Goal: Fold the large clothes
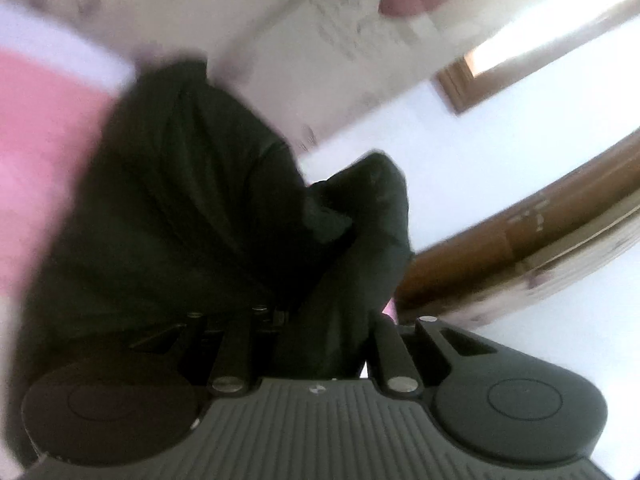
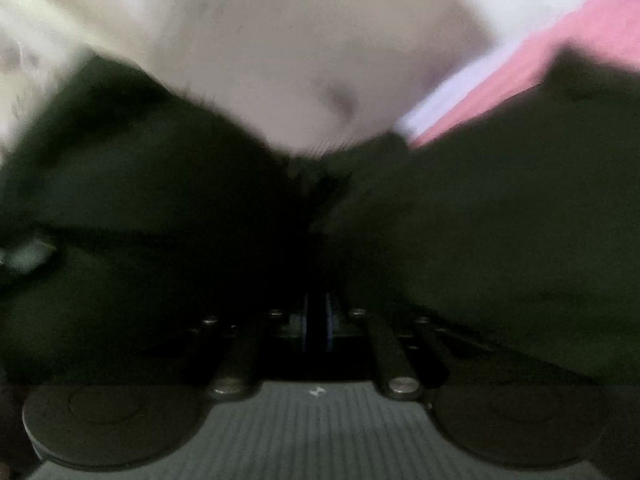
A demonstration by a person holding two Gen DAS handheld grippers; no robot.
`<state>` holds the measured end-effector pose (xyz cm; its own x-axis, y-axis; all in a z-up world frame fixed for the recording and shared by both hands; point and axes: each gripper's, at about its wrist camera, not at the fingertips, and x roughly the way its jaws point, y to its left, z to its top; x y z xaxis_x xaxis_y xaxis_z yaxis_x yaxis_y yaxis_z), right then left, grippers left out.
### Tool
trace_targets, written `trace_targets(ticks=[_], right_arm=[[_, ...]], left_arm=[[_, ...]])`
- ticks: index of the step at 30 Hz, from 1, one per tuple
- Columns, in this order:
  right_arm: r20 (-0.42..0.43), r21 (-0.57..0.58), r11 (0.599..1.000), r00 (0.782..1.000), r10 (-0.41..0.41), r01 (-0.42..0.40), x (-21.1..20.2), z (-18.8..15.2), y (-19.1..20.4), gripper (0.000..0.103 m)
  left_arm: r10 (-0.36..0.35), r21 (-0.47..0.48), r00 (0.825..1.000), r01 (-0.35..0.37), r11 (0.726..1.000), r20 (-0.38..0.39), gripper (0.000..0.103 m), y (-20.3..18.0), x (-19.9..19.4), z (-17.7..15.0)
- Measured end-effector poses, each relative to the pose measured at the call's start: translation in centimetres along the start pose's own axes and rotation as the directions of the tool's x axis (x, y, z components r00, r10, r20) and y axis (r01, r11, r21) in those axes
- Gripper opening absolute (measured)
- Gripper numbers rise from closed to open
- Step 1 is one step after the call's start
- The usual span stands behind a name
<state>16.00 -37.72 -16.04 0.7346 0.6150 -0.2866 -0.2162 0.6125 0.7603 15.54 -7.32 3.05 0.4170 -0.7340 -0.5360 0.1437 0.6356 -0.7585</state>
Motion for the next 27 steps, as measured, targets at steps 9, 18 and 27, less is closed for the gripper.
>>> trace_targets(ticks=[9,18,27], right_arm=[[0.16,0.084,0.996,0.987,0.013,-0.026,-13.1,-0.9,-6.8,0.014],[0.185,0.115,0.969,0.963,0.195,-0.219,-14.0,-0.2,-4.2,0.077],[0.124,0.084,0.984,0.982,0.145,-0.156,-11.3,1.6,-2.2,0.077]], left_arm=[[-0.275,-0.057,0.961,0.276,0.959,0.028,0.016,4.9,9.1,-4.7],[-0.641,-0.044,0.754,0.652,0.757,0.142,0.042,9.2,9.6,-6.8],[-0.714,-0.064,0.672,0.735,0.675,0.194,0.066,9.7,4.9,-9.0]])
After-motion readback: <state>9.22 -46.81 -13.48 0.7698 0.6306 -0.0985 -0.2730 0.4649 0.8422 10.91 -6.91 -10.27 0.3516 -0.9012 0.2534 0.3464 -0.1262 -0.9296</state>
